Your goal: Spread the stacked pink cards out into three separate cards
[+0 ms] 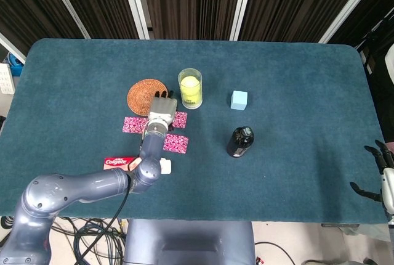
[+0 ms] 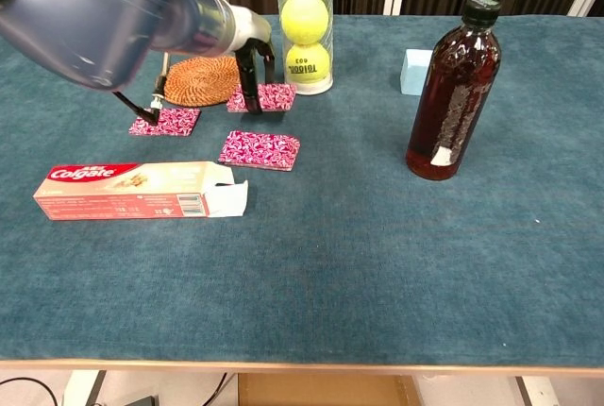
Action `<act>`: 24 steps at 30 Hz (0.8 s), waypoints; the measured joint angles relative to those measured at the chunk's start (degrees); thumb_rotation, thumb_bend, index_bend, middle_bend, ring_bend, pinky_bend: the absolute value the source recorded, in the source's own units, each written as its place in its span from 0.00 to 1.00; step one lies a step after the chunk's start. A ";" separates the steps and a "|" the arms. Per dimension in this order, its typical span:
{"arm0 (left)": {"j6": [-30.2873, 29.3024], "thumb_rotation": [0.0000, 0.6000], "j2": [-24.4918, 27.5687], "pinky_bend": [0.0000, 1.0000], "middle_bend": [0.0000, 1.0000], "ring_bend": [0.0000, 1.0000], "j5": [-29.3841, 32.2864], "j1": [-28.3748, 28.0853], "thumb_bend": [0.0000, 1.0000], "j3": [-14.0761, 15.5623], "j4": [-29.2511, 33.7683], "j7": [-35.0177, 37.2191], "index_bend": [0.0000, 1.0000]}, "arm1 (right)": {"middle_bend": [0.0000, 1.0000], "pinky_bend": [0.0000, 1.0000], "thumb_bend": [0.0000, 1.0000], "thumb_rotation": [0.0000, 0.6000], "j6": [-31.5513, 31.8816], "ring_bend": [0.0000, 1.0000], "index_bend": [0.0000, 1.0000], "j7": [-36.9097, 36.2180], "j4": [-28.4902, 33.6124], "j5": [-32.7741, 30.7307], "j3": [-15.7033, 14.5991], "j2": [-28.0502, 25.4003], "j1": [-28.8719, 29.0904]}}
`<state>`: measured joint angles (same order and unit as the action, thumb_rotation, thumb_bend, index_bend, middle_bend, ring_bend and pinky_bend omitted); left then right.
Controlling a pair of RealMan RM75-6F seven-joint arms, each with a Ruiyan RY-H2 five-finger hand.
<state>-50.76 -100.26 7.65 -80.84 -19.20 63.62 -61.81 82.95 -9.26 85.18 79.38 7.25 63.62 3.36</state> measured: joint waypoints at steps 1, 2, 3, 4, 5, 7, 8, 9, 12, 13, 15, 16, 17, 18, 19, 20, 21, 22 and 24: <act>0.06 1.00 -0.44 0.00 0.11 0.00 0.09 -0.14 0.26 -0.09 -0.57 -0.20 0.49 | 0.06 0.24 0.11 1.00 0.05 0.13 0.18 -0.09 -0.04 0.00 0.01 -0.02 -0.04; 0.15 1.00 -1.01 0.00 0.11 0.00 0.16 -0.30 0.26 -0.22 -1.26 -0.47 0.49 | 0.06 0.24 0.11 1.00 0.08 0.13 0.18 -0.19 -0.11 0.00 0.03 -0.04 -0.06; 0.24 1.00 -1.41 0.00 0.11 0.00 0.18 -0.40 0.26 -0.32 -1.70 -0.68 0.49 | 0.06 0.24 0.11 1.00 0.09 0.13 0.18 -0.27 -0.14 0.00 0.05 -0.06 -0.06; 0.31 1.00 -1.74 0.00 0.11 0.00 0.17 -0.48 0.26 -0.43 -2.07 -0.85 0.49 | 0.06 0.24 0.11 1.00 0.09 0.13 0.18 -0.32 -0.15 0.00 0.05 -0.07 -0.08; 0.38 1.00 -2.13 0.00 0.11 0.00 0.08 -0.54 0.26 -0.55 -2.47 -1.03 0.49 | 0.06 0.24 0.11 1.00 0.10 0.13 0.18 -0.38 -0.18 -0.01 0.04 -0.08 -0.12; 0.43 1.00 -2.56 0.00 0.11 0.00 -0.11 -0.58 0.26 -0.69 -2.96 -1.31 0.49 | 0.06 0.24 0.11 1.00 0.16 0.13 0.18 -0.45 -0.19 0.01 0.05 -0.09 -0.15; 0.42 1.00 -2.79 0.00 0.11 0.00 -0.30 -0.58 0.26 -0.80 -3.24 -1.38 0.49 | 0.06 0.24 0.11 1.00 0.14 0.13 0.18 -0.48 -0.20 -0.01 0.07 -0.10 -0.14; 0.39 1.00 -2.98 0.00 0.11 0.00 -0.48 -0.56 0.26 -0.83 -3.46 -1.44 0.49 | 0.06 0.24 0.11 1.00 0.12 0.13 0.18 -0.49 -0.20 -0.02 0.07 -0.09 -0.14; 0.39 1.00 -3.67 0.00 0.11 0.00 -0.86 -0.38 0.26 -0.79 -4.14 -1.89 0.49 | 0.06 0.24 0.11 1.00 0.09 0.13 0.18 -0.51 -0.18 -0.02 0.09 -0.12 -0.12; 0.45 1.00 -3.81 0.00 0.11 0.00 -0.98 -0.28 0.26 -0.80 -4.28 -1.99 0.49 | 0.06 0.24 0.11 1.00 0.13 0.13 0.18 -0.49 -0.17 -0.01 0.09 -0.13 -0.14; 0.58 1.00 -4.04 0.00 0.11 0.00 -1.26 0.00 0.26 -0.94 -4.57 -2.10 0.48 | 0.06 0.24 0.11 1.00 0.23 0.13 0.18 -0.50 -0.18 0.01 0.09 -0.11 -0.19; 0.56 1.00 -4.08 0.00 0.11 0.00 -1.32 0.08 0.26 -1.02 -4.66 -2.18 0.48 | 0.06 0.24 0.11 1.00 0.30 0.13 0.18 -0.51 -0.18 0.02 0.11 -0.12 -0.22; 0.52 1.00 -4.13 0.00 0.11 0.00 -1.37 0.15 0.26 -1.14 -4.77 -2.28 0.47 | 0.06 0.24 0.11 1.00 0.29 0.13 0.18 -0.50 -0.20 -0.01 0.13 -0.11 -0.22; 0.46 1.00 -4.15 0.00 0.11 0.00 -1.40 0.21 0.26 -1.24 -4.86 -2.39 0.47 | 0.06 0.24 0.11 1.00 0.28 0.13 0.18 -0.50 -0.20 -0.03 0.15 -0.10 -0.22; 0.42 1.00 -4.16 0.00 0.11 0.00 -1.42 0.27 0.26 -1.31 -4.91 -2.50 0.47 | 0.06 0.24 0.11 1.00 0.32 0.13 0.18 -0.51 -0.15 -0.04 0.15 -0.12 -0.24; 0.37 1.00 -4.17 0.00 0.11 0.00 -1.43 0.34 0.25 -1.41 -4.93 -2.66 0.46 | 0.06 0.24 0.11 1.00 0.29 0.13 0.18 -0.52 -0.16 -0.06 0.16 -0.09 -0.22; 0.34 1.00 -4.17 0.00 0.11 0.00 -1.42 0.40 0.25 -1.50 -4.94 -2.80 0.46 | 0.06 0.24 0.11 1.00 0.21 0.13 0.18 -0.51 -0.22 -0.07 0.18 -0.06 -0.18; 0.32 1.00 -4.18 0.00 0.11 0.00 -1.43 0.50 0.23 -1.61 -4.94 -2.91 0.45 | 0.06 0.24 0.11 1.00 0.19 0.13 0.18 -0.48 -0.23 -0.07 0.17 -0.05 -0.18; 0.33 1.00 -4.22 0.00 0.11 0.00 -1.44 0.69 0.21 -1.76 -4.93 -3.15 0.44 | 0.06 0.24 0.11 1.00 0.18 0.13 0.18 -0.43 -0.22 -0.01 0.17 -0.05 -0.15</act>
<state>-50.43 -104.48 6.21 -80.16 -20.96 58.70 -64.96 83.12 -9.69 84.95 79.37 7.41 63.57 3.21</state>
